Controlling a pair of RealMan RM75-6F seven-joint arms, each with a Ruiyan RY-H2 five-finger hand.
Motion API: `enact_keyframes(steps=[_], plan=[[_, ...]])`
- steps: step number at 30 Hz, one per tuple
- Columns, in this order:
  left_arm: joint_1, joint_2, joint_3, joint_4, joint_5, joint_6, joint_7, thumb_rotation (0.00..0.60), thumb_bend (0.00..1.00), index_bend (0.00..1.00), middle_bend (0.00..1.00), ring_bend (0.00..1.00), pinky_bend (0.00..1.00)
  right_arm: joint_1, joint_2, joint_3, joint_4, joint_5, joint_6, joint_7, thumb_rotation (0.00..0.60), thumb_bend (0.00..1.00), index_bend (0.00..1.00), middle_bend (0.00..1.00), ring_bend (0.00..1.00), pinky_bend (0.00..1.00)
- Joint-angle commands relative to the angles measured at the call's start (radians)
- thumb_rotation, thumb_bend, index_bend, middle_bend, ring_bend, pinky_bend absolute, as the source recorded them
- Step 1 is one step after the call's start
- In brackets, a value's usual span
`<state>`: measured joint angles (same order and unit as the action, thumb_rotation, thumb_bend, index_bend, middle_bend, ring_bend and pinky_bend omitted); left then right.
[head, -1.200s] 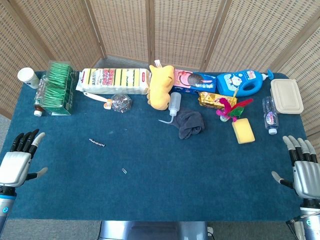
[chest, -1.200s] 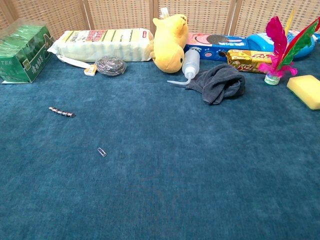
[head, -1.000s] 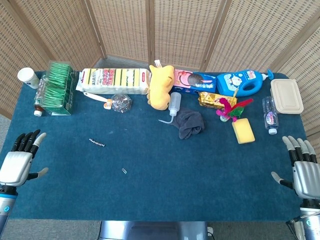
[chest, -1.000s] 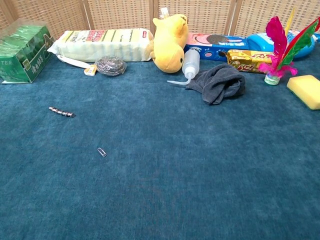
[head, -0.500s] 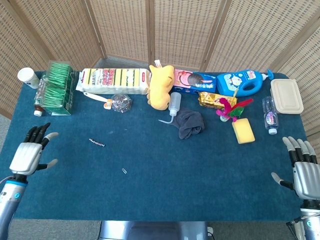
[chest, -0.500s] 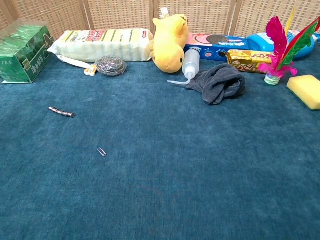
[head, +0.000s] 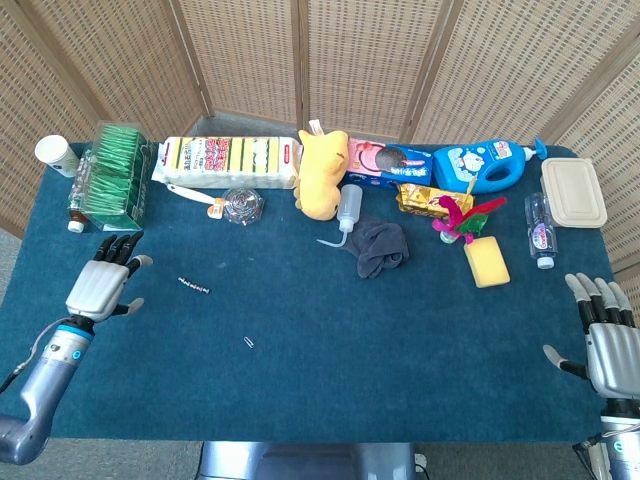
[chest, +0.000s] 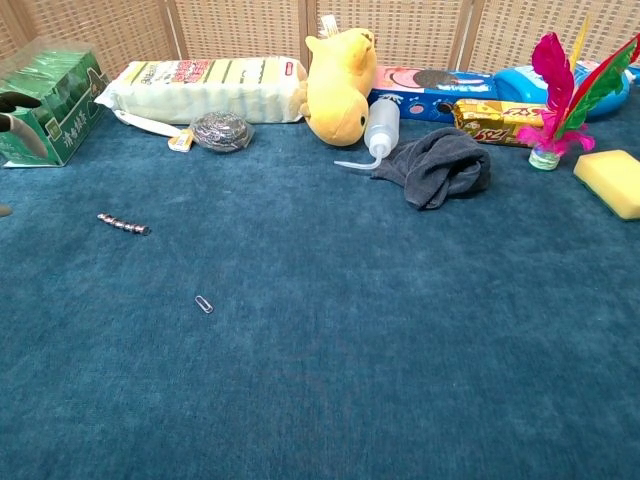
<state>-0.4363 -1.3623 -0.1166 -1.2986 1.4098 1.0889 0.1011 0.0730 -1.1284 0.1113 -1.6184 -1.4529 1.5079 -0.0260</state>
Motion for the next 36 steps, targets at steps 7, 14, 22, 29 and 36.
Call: enact_keyframes(steps=[7, 14, 22, 29, 36], plan=[[-0.044, -0.056, -0.016, 0.026, -0.067, -0.055, 0.082, 0.6, 0.44, 0.38, 0.0, 0.0, 0.0, 0.003, -0.001, -0.002, 0.0, 0.003, -0.01, 0.001, 0.6, 0.0, 0.0, 0.0, 0.0, 0.0], [-0.073, -0.087, -0.015, 0.051, -0.091, -0.087, 0.138, 0.6, 0.44, 0.41, 0.0, 0.0, 0.0, 0.003, -0.003, -0.002, 0.0, 0.006, -0.012, 0.002, 0.6, 0.0, 0.0, 0.0, 0.0, 0.0], [-0.12, -0.125, -0.02, 0.092, -0.124, -0.133, 0.209, 0.6, 0.44, 0.41, 0.0, 0.0, 0.0, 0.005, -0.007, -0.004, 0.002, 0.008, -0.018, -0.003, 0.6, 0.0, 0.0, 0.0, 0.0, 0.0], [-0.159, -0.161, -0.023, 0.101, -0.173, -0.164, 0.319, 0.6, 0.45, 0.41, 0.0, 0.0, 0.0, 0.006, -0.007, 0.001, 0.002, 0.017, -0.021, 0.0, 0.6, 0.0, 0.0, 0.0, 0.0, 0.0], [-0.179, -0.179, -0.021, 0.107, -0.206, -0.175, 0.373, 0.6, 0.45, 0.41, 0.0, 0.0, 0.0, 0.006, -0.005, 0.003, 0.002, 0.018, -0.02, 0.008, 0.6, 0.0, 0.0, 0.0, 0.0, 0.0]])
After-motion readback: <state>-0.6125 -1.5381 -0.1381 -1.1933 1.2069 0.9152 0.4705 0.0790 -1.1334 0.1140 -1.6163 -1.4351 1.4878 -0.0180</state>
